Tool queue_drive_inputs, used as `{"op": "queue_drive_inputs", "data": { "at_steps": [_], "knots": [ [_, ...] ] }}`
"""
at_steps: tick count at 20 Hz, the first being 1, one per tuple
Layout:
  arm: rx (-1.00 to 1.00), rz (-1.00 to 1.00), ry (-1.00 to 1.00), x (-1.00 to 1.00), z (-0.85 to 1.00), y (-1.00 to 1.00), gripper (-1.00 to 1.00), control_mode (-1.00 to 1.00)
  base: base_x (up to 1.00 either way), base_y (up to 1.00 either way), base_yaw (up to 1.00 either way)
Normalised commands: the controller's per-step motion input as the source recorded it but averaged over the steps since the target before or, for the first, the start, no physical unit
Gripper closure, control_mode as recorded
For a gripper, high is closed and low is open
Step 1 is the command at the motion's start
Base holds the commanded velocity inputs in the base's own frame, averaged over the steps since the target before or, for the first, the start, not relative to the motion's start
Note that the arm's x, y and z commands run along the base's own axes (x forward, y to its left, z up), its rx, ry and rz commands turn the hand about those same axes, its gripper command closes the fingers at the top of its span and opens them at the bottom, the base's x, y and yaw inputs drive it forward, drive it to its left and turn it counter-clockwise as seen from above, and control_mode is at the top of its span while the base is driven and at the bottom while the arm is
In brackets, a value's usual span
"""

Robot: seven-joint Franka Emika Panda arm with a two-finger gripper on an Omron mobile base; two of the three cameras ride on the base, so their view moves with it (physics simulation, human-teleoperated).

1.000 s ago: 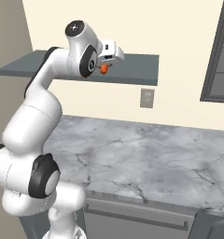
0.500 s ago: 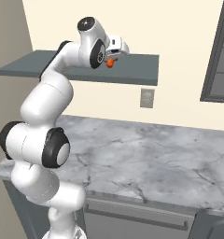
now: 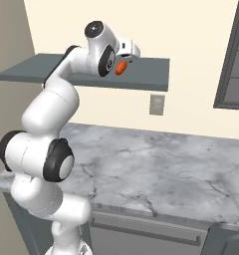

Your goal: Pick the carrot from the counter and place it in the cabinet.

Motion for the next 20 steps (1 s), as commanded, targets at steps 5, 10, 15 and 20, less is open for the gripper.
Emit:
{"op": "queue_drive_inputs", "data": {
  "at_steps": [5, 10, 15, 20],
  "knots": [
    [0.0, 0.0, -0.12, -0.89, 0.01, -0.1, -1.0, -1.0, 0.0, 0.0, 0.0],
    [0.0, 0.0, -0.02, -1.0, 0.38, -0.15, -1.0, -1.0, 0.0, 0.0, 0.0],
    [0.0, 0.0, -0.04, -1.0, 0.02, -0.03, -1.0, -1.0, 0.0, 0.0, 0.0],
    [0.0, 0.0, -0.06, -1.0, 0.02, 0.0, -1.0, -1.0, 0.0, 0.0, 0.0]
  ]
}}
